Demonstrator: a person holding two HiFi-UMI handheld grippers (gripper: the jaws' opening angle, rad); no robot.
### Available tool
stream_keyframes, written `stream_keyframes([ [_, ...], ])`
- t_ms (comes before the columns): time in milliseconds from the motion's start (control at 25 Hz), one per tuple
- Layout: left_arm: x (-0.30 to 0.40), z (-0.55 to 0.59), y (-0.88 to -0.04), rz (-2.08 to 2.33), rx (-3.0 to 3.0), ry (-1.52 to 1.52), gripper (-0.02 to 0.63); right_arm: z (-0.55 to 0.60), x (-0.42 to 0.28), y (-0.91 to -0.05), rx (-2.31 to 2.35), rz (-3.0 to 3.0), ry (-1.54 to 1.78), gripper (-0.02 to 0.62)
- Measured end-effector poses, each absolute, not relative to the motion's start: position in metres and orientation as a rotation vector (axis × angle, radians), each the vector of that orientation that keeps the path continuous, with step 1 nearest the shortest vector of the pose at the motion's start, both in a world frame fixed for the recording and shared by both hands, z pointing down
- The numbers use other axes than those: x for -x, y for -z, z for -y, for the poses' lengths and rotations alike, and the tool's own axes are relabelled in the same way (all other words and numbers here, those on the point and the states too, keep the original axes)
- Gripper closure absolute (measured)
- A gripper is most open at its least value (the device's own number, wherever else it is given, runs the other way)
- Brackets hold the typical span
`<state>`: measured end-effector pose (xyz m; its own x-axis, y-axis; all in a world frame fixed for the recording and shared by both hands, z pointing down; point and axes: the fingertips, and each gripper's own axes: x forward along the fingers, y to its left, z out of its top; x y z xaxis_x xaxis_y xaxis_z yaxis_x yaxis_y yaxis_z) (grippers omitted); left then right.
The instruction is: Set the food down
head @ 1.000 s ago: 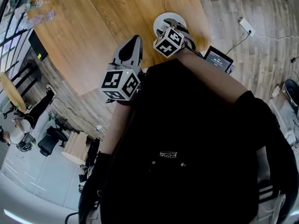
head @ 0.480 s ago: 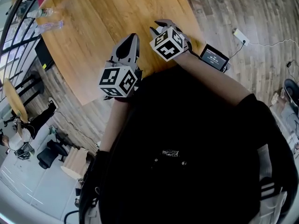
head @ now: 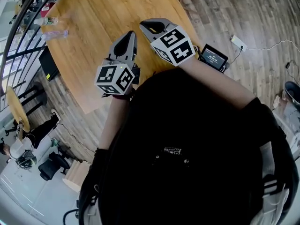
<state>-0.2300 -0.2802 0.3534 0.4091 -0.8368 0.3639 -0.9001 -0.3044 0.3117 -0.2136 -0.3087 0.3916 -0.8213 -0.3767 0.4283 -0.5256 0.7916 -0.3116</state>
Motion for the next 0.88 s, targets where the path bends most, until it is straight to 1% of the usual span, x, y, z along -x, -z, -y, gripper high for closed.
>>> stream_keyframes([
  [120, 0.227, 0.281, -0.345, 1.479, -2.240, -0.171, 0.600, 0.301, 0.212, -0.361, -0.671, 2.737, -0.592, 0.575],
  [280, 0.225, 0.281, -0.334, 1.480, -2.291, -0.127, 0.600, 0.287, 0.211, -0.337, -0.616, 2.838, -0.489, 0.577],
  [880, 0.218, 0.279, -0.333, 1.439, -2.318, -0.141, 0.600, 0.279, 0.206, -0.335, -0.629, 2.845, -0.442, 0.577],
])
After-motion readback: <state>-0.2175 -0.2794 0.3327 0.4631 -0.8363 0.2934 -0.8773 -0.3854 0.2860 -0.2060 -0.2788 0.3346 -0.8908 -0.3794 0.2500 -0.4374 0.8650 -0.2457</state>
